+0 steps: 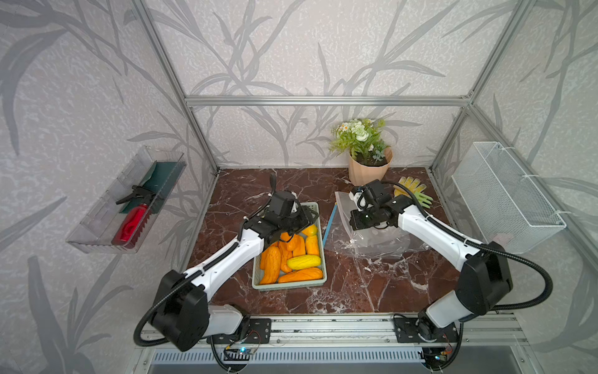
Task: Place the mango in a zip-top bag and seal the zipper
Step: Pick up the zipper food storage bag, then open the zipper of the food storage bag.
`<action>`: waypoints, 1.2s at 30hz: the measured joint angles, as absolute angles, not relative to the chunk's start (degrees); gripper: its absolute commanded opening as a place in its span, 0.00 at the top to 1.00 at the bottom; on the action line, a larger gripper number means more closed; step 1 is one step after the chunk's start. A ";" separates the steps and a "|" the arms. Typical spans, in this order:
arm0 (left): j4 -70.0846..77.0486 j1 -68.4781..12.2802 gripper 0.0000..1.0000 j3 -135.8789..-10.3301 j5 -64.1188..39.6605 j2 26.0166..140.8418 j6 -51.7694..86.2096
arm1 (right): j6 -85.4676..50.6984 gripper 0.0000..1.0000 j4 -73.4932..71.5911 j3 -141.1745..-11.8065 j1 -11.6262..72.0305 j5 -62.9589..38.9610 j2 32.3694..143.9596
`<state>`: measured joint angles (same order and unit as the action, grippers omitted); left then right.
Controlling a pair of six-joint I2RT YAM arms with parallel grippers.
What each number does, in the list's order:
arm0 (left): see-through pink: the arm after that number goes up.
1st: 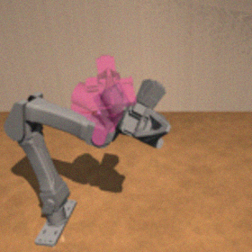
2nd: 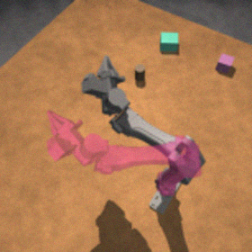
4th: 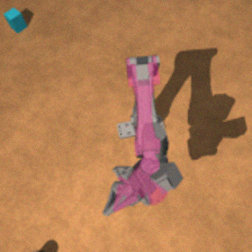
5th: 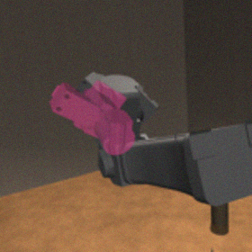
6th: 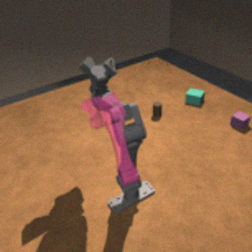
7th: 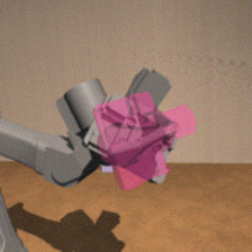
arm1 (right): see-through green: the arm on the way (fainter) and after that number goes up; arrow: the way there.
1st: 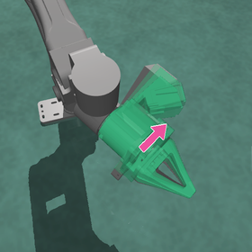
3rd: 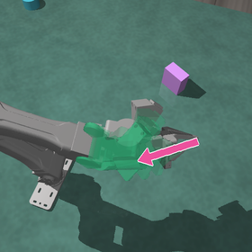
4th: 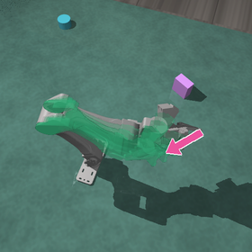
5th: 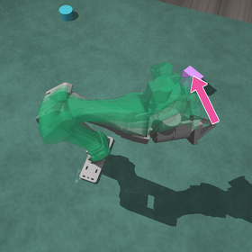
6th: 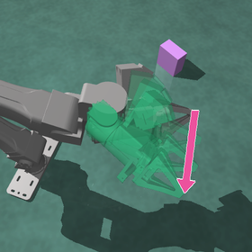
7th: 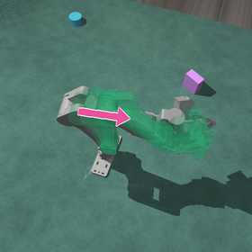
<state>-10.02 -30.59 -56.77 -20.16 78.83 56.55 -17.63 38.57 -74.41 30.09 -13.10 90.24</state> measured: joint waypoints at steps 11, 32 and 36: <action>2.68 -34.11 0.58 -64.42 -23.62 95.24 63.66 | -21.26 1.00 44.69 -80.44 30.00 -14.63 88.86; 3.88 -36.75 1.00 -71.90 -22.94 100.51 65.60 | -21.96 0.63 47.99 -83.99 29.34 -11.99 88.60; 2.81 -37.17 1.00 -72.77 -22.72 99.92 66.02 | -21.71 0.44 47.86 -85.49 29.54 -10.22 88.92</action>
